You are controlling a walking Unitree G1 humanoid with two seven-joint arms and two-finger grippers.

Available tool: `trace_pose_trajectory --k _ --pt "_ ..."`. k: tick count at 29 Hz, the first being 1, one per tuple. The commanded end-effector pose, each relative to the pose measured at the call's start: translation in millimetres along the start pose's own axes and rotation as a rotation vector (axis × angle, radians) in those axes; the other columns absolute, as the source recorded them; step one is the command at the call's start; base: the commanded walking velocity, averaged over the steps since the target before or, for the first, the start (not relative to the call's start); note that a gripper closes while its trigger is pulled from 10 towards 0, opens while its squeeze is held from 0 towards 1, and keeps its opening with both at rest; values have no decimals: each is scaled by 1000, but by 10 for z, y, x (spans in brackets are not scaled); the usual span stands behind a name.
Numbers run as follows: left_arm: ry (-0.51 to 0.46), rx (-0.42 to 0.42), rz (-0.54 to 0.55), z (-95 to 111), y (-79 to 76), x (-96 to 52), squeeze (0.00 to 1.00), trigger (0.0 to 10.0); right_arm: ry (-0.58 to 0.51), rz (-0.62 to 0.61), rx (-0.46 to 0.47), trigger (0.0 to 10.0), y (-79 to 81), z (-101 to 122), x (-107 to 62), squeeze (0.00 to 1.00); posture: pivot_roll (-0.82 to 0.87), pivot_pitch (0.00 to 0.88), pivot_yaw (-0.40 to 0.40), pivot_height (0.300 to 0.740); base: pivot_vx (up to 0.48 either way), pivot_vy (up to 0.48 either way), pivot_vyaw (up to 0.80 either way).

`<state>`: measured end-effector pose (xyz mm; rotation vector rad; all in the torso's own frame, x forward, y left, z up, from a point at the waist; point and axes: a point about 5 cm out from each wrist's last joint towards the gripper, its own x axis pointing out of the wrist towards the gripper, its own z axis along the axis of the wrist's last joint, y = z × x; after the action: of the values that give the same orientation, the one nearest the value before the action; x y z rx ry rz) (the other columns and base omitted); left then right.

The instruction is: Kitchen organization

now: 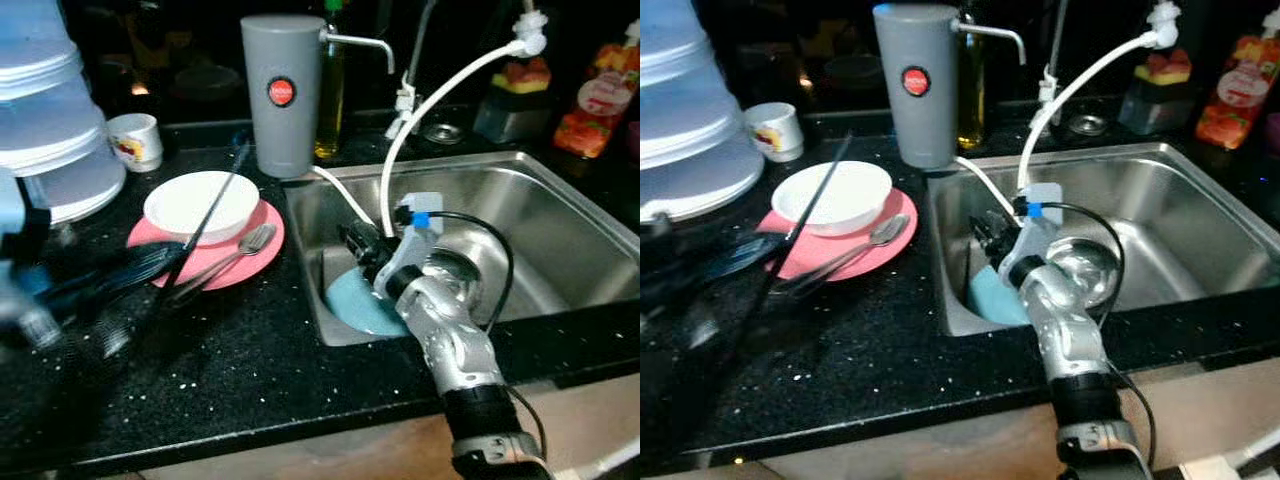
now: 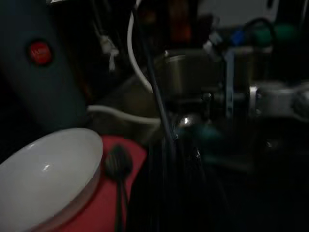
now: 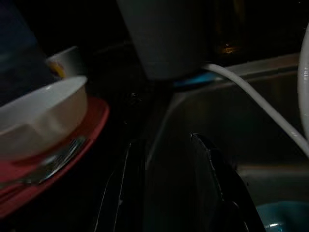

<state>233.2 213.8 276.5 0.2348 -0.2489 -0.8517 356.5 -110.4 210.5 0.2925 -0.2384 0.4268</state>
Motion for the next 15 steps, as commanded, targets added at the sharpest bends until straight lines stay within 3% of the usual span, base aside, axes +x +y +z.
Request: trace_pose_trajectory --k 1,9,10,13,15 --pt "-1 26 19 -23 7 58 0 0 -56 -13 9 10000 -3 101 4 0 83 74 39 740 0 0 0" --pt "-22 21 25 -63 -24 224 0 0 -118 -19 -21 10000 6 305 24 0 67 72 48 740 0 0 0" --pt "-59 29 30 -54 -28 295 0 0 -208 -52 -55 10000 -15 513 40 0 64 71 49 740 0 0 0" --pt "-74 31 34 -45 -28 318 0 0 -251 -69 -67 10000 -25 601 42 0 64 71 49 740 0 0 0" --pt "-88 43 46 -47 -29 382 0 0 -344 -82 -134 10000 -8 803 43 0 65 70 51 740 0 0 0"
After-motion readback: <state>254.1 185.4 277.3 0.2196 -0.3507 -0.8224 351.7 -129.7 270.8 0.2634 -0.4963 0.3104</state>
